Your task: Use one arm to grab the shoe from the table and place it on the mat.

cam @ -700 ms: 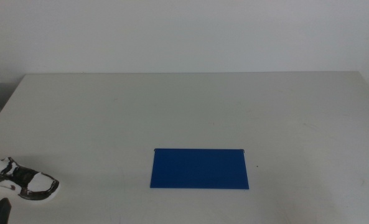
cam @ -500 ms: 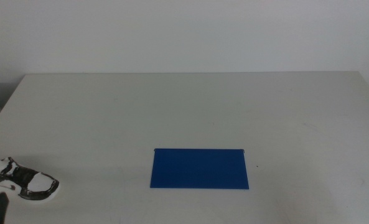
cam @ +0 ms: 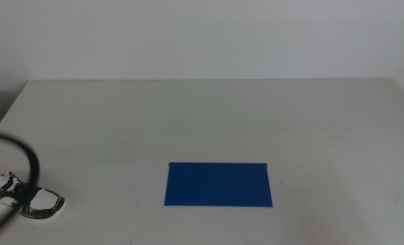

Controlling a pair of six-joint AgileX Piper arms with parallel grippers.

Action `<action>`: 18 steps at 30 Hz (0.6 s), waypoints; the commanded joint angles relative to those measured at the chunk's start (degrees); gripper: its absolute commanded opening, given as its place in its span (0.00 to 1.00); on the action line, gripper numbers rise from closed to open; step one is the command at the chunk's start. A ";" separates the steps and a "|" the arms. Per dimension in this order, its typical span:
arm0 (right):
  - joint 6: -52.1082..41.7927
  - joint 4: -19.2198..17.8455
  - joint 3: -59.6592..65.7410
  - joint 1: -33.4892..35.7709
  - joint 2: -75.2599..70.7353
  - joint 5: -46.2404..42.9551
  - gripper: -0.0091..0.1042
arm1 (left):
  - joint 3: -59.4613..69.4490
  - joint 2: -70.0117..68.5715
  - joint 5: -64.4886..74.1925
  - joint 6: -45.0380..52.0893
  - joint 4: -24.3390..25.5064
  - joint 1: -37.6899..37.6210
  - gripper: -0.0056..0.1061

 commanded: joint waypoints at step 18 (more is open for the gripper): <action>-0.73 -0.49 -0.54 -0.26 -1.20 -4.52 0.67 | -23.38 19.54 25.26 -12.81 0.22 0.04 0.84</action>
